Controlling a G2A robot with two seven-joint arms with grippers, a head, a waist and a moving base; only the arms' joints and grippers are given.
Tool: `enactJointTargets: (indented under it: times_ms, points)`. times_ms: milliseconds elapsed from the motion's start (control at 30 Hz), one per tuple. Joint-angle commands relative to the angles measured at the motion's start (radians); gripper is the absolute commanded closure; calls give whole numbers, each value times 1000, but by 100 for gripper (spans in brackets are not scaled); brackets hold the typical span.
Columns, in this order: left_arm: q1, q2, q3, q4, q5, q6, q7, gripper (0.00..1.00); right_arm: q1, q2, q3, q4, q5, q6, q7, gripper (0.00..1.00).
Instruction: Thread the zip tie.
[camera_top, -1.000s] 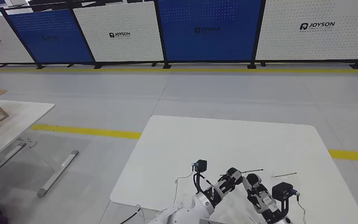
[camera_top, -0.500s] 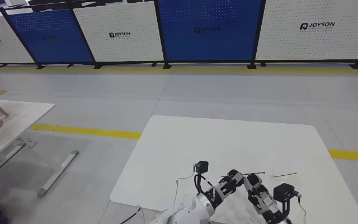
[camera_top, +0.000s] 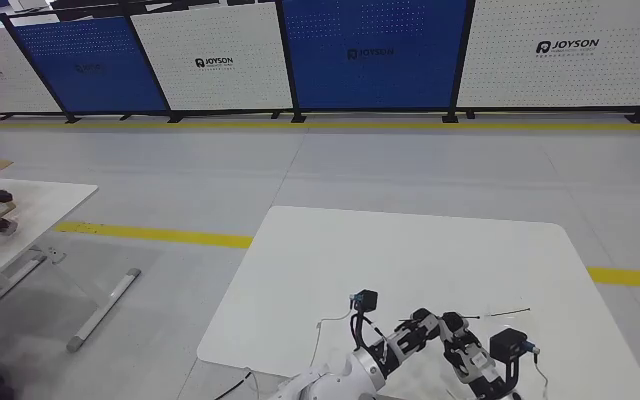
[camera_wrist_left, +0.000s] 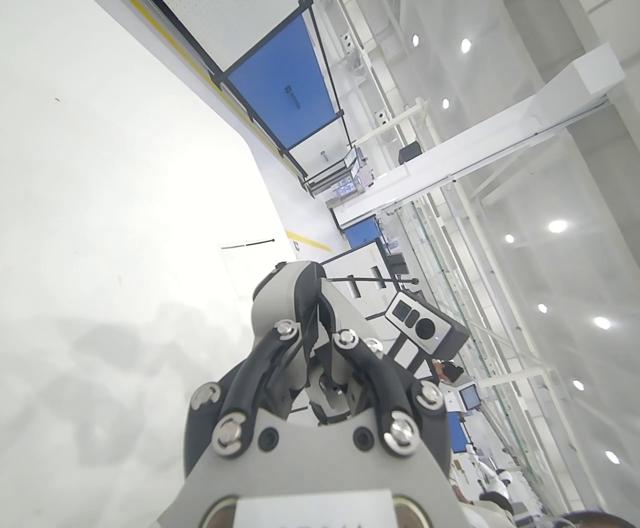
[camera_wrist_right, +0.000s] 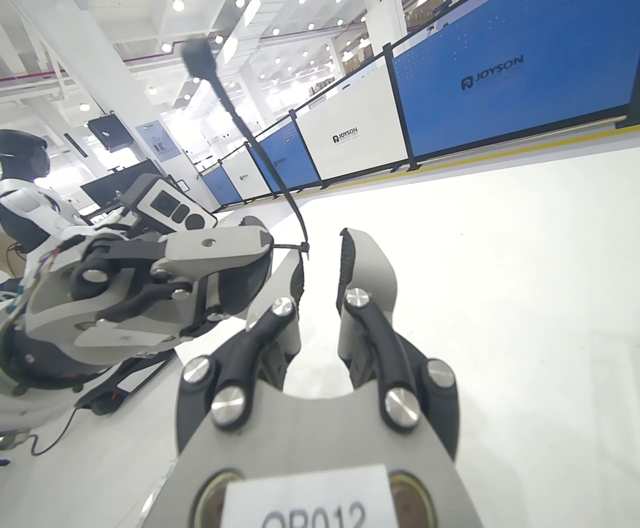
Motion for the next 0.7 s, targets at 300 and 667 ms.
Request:
enactJointTargets:
  times_ms: [300,667]
  points:
    - [1,1,-3,0,1,1,-9,100,8,2,-7,4,3,0,2,86]
    - [-3,-1,4,5,8,8,-12,100,16,7,-7,10,15,0,7,87]
